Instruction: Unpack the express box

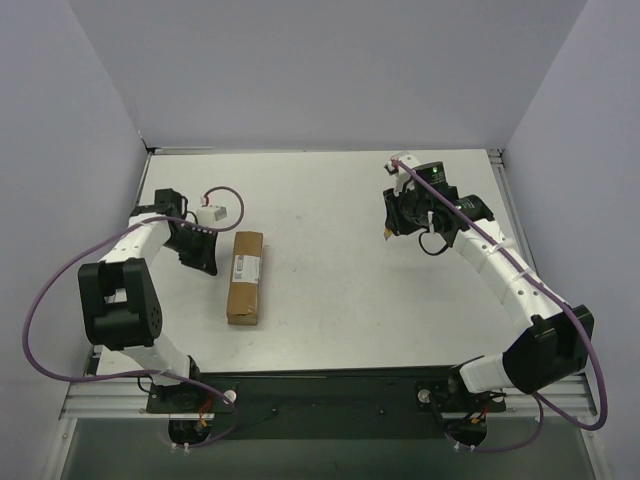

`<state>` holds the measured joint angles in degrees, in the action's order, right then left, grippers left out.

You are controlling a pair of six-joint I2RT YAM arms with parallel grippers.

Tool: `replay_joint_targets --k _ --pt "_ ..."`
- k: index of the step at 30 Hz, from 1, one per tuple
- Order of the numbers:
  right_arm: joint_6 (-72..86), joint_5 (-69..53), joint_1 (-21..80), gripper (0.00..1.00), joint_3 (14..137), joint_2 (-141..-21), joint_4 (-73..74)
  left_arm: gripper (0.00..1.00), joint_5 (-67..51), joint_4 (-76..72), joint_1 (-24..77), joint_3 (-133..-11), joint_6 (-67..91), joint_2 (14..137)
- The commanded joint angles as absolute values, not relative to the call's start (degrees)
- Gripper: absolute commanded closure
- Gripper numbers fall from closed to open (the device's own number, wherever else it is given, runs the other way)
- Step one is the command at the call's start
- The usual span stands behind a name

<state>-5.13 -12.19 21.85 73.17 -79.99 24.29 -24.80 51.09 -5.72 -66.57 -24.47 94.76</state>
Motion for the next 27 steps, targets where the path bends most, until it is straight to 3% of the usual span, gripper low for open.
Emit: replay_joint_targets --k 1,9,15,27 --pt "-5.7 -11.2 22.1 1.0 72.3 -78.1 23.6 0.82 -24.0 49.2 -5.9 -65.7 -25.9 94.9" --pt "-6.0 -11.2 22.1 1.0 72.8 -78.4 23.6 0.82 -26.6 48.6 -6.2 -67.3 -23.9 94.0" --pt "-5.6 -11.7 22.1 1.0 71.2 -78.1 22.4 0.64 -39.4 50.1 -6.0 -68.2 -23.8 89.4" --pt "-5.0 -12.1 22.1 1.0 71.2 -78.4 23.0 0.61 -34.7 49.8 -2.6 -66.7 -21.2 92.5"
